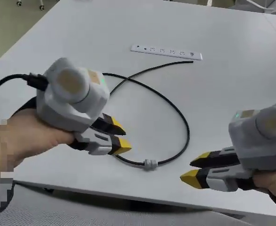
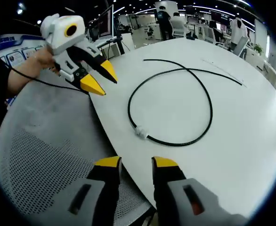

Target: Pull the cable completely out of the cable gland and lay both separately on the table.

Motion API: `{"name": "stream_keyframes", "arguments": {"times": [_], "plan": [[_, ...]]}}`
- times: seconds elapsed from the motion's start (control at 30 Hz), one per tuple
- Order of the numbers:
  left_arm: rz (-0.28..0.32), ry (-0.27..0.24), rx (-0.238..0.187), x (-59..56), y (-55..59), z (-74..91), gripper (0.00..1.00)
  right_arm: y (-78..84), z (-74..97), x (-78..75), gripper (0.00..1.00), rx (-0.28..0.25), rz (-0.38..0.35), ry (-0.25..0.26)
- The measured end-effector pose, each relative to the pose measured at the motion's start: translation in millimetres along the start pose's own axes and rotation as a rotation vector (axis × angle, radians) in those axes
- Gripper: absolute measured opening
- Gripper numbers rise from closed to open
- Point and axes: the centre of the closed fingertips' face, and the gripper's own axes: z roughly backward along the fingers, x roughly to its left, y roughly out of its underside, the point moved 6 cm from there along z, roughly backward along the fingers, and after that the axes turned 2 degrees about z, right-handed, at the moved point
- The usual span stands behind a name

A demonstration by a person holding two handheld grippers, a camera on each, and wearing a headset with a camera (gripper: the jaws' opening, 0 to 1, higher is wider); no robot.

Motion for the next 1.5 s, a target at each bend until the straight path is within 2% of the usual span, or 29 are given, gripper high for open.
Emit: {"name": "stream_keyframes", "arguments": {"times": [0.03, 0.1, 0.13, 0.17, 0.23, 0.33, 0.37, 0.4, 0.57, 0.67, 0.83, 0.9, 1.03, 1.1, 1.17, 1.2, 1.23, 1.37, 1.43, 1.5], "plan": [[-0.034, 0.010, 0.031, -1.2, -1.8, -8.0, 0.25, -0.7, -2.1, 0.0, 0.26, -0.002, 0.003, 0.003], [-0.211, 0.015, 0.105, -4.5, -4.2, -21.7, 0.25, 0.1, -8.4, -3.5, 0.24, 0.007, 0.025, 0.035], [-0.202, 0.033, 0.117, -5.7, -3.5, -27.3, 0.26, 0.1, -10.3, -6.9, 0.21, 0.006, 0.049, 0.067], [-0.166, 0.052, 0.111, -7.8, -3.5, -35.0, 0.26, 0.4, -13.1, -9.0, 0.19, -0.002, 0.067, 0.088], [-0.127, 0.067, 0.092, -3.3, -2.5, -42.7, 0.27, 3.2, -17.0, -8.4, 0.20, 0.007, 0.074, 0.079], [-0.125, 0.065, 0.102, 1.9, 3.1, -52.8, 0.27, 4.4, -19.0, -7.6, 0.25, 0.014, 0.088, 0.072], [-0.107, 0.062, 0.106, 4.0, 5.2, -55.6, 0.27, 3.8, -19.0, -5.9, 0.26, 0.010, 0.099, 0.068], [-0.070, 0.061, 0.105, 6.7, 8.7, -60.5, 0.27, 3.7, -18.9, -5.4, 0.26, 0.010, 0.101, 0.066], [-0.026, 0.045, 0.149, 16.0, 29.7, -75.8, 0.29, 4.0, -22.9, -1.9, 0.26, -0.002, 0.109, 0.040], [-0.034, 0.049, 0.159, 13.7, 35.0, -80.1, 0.29, 4.8, -23.9, -2.3, 0.25, 0.011, 0.112, 0.033], [-0.025, 0.077, 0.127, 6.6, 32.6, -84.5, 0.29, 3.9, -25.0, -6.3, 0.25, 0.012, 0.100, 0.034], [-0.052, 0.077, 0.140, 4.8, 34.5, -87.8, 0.29, 5.4, -27.0, -8.7, 0.25, 0.018, 0.094, 0.034], [-0.048, 0.087, 0.133, 0.8, 35.4, -92.1, 0.29, 5.9, -26.5, -7.7, 0.25, 0.022, 0.093, 0.028], [-0.063, 0.087, 0.147, -2.1, 36.8, -94.1, 0.28, 6.3, -27.9, -8.6, 0.24, 0.019, 0.089, 0.026], [-0.077, 0.065, 0.164, -3.6, 38.0, -96.2, 0.23, 7.3, -29.9, -10.7, 0.24, 0.019, 0.077, 0.027], [-0.111, 0.050, 0.182, -3.4, 38.8, -96.1, 0.20, 7.4, -30.7, -11.3, 0.24, 0.021, 0.073, 0.026], [-0.119, 0.045, 0.189, -4.0, 39.7, -96.7, 0.18, 7.2, -30.9, -11.4, 0.24, 0.021, 0.073, 0.024], [-0.135, 0.030, 0.181, -5.3, 40.4, -98.5, 0.18, 5.1, -30.6, -12.9, 0.24, 0.014, 0.073, 0.025], [-0.152, 0.038, 0.193, -4.9, 40.3, -96.2, 0.18, 5.1, -31.8, -13.9, 0.24, 0.015, 0.066, 0.019], [-0.149, 0.056, 0.183, -4.2, 37.3, -91.9, 0.18, 3.6, -31.9, -14.4, 0.24, 0.027, 0.080, 0.015]]}}
